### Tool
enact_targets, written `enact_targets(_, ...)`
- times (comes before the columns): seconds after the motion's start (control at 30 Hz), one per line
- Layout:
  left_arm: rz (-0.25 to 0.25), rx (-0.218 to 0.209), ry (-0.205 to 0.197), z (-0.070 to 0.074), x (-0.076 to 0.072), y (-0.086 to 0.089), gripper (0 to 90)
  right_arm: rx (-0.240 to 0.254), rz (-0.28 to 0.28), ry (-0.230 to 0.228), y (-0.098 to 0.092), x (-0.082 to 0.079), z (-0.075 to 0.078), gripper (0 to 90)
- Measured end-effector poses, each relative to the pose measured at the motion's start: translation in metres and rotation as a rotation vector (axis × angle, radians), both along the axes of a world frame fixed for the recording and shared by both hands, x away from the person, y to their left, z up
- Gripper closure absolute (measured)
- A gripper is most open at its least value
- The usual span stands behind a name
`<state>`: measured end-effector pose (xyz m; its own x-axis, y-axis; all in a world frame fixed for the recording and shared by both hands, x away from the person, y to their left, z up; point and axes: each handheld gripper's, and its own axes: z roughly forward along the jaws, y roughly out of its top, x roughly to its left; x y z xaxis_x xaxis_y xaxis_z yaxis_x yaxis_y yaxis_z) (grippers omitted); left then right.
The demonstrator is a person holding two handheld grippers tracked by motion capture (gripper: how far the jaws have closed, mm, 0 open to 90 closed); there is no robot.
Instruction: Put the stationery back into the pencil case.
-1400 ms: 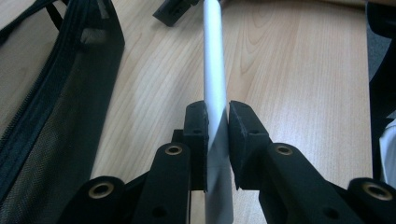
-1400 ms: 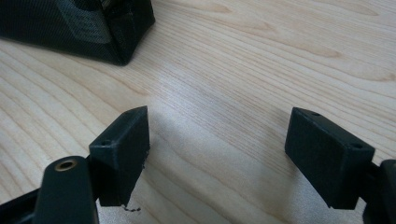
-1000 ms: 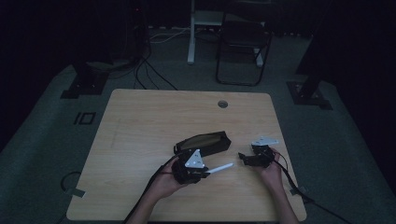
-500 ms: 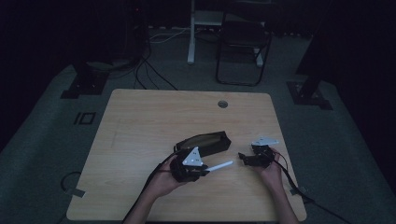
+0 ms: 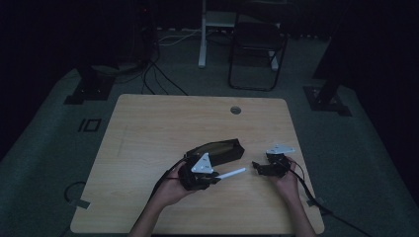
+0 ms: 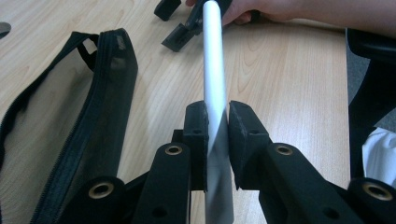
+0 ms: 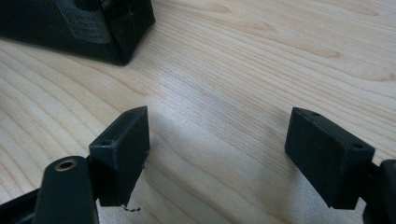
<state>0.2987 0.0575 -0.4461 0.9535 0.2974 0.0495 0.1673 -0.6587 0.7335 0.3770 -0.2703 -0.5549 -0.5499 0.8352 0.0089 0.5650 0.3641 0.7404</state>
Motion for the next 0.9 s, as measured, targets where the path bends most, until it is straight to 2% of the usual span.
enact_targets(0.37, -0.007, 0.005, -0.010, 0.006, 0.002, 0.001, 78.5, 0.000, -0.001, 0.001, 0.000, 0.000, 0.000, 21.9)
enact_targets(0.57, -0.009, 0.006, -0.029, 0.013, 0.004, 0.003, 78.4, 0.001, -0.001, 0.001, 0.000, 0.000, 0.000, 21.9)
enact_targets(0.9, 0.003, 0.007, -0.043, 0.019, 0.007, 0.008, 78.4, 0.001, -0.001, 0.001, 0.000, 0.000, 0.000, 21.9)
